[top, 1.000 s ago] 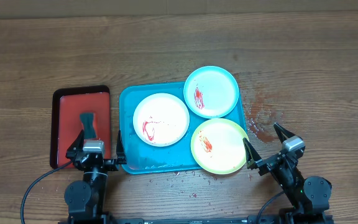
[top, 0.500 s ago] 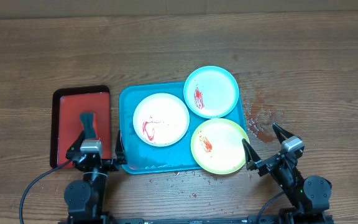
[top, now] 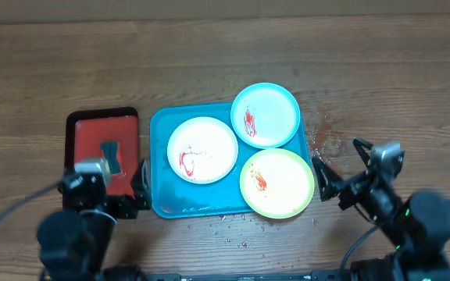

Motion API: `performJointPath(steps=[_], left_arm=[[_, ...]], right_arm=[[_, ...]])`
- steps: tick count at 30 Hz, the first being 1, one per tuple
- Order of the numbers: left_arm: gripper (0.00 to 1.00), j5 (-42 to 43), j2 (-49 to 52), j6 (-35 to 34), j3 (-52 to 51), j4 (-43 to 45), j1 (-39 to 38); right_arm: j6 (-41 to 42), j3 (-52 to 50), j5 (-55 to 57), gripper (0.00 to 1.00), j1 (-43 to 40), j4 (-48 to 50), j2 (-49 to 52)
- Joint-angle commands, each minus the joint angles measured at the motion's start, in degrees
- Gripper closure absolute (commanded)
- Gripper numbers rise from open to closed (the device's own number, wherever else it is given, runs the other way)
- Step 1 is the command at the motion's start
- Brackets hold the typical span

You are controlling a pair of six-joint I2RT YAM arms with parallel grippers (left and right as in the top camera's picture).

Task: Clean dirty plates on tray and stack at the side
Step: 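Raise both arms from rest toward the sponge and the plates, then move the right gripper to the white plate's rim and grasp it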

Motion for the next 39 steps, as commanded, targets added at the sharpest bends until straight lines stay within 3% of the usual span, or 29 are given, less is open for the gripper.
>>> performJointPath(steps=[1,8,11,16,17,20,23,25,31,39], left_arm=[[0.0,2.4,10.7,1.6,13.2,-7.5,0.3],[0.0,2.8,39.4,4.1,45.7,-37.2,0.3],[0.0,6.5,48.4,4.0,54.0,-42.3,0.3],[0.0,9.5,58.8,0.7,56.0,-39.8,0.3],[0.0,10.4,60.2,0.0,56.0,-39.9,0.3],[0.0,11.2,64.9,-0.1,56.0,-40.0,0.3],[0.2,8.3,67.8,-0.3,56.0,-41.9,1.2],[0.24,5.9,68.3,-2.2,56.0,-42.5,1.9],[0.16,-7.3,68.2,-9.0,56.0,-42.6,3.7],[0.11,-12.7,68.2,-8.9,56.0,-42.0,3.7]], right_arm=[[0.5,11.2,-0.1,0.0,0.3,-6.5,8.6],[0.5,37.1,-0.2,0.0,0.3,-34.1,31.6],[0.5,43.0,-0.2,0.0,0.3,-39.1,38.8],[3.8,43.7,-8.8,0.0,0.3,-34.0,47.6],[3.9,43.6,-10.1,0.03,0.3,-33.3,48.7],[4.8,43.6,-12.0,0.24,2.4,-31.1,53.1],[10.1,43.6,-7.2,0.35,6.9,-29.7,57.7],[15.1,43.6,-0.9,0.37,10.8,-29.3,60.7],[27.7,43.6,13.6,0.43,21.3,-28.1,68.0],[31.4,43.6,20.2,0.53,30.9,-23.5,78.5]])
